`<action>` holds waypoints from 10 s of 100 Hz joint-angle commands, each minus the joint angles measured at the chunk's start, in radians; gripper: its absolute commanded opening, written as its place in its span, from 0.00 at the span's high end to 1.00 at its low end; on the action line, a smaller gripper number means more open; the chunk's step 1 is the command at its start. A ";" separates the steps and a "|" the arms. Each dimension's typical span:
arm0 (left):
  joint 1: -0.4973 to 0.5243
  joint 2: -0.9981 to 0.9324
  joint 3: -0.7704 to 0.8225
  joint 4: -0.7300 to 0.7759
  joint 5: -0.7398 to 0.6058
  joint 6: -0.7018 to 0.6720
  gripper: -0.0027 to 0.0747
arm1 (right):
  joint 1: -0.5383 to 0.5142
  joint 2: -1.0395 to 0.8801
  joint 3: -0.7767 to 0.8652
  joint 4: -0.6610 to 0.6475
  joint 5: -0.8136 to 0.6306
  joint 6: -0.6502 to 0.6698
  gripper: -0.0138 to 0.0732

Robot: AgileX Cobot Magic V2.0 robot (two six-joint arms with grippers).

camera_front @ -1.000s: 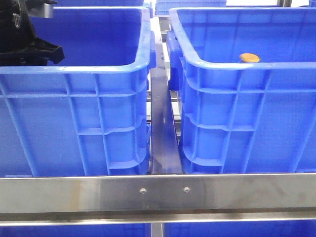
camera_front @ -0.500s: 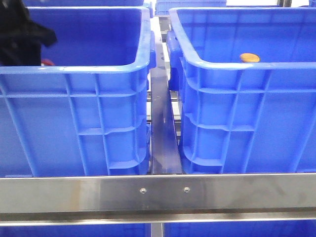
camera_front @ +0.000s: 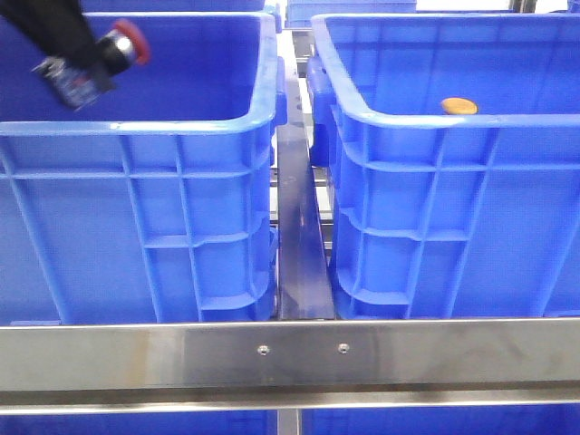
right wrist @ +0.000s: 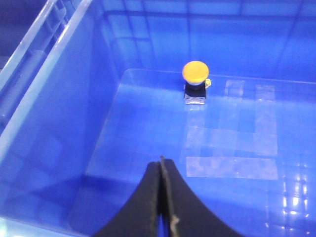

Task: Pick red and yellow buttons and place in box

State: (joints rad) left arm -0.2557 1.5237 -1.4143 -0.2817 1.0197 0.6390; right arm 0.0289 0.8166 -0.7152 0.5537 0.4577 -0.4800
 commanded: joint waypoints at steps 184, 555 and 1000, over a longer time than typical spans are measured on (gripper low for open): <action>-0.248 -0.066 -0.059 -0.272 -0.048 0.262 0.86 | 0.274 0.575 -0.292 1.027 0.323 -0.372 0.20; -0.246 -0.070 -0.059 -0.169 -0.035 0.166 0.11 | -0.244 0.895 -0.608 0.562 -0.059 -0.554 0.27; 0.293 -1.560 1.468 0.228 -1.010 -0.595 0.99 | -0.234 -0.609 0.252 0.565 -0.004 -0.553 0.91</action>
State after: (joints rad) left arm 0.0356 -0.0073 0.0013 -0.0534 0.0919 0.0457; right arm -0.2058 0.1956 -0.4377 1.0857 0.4887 -1.0293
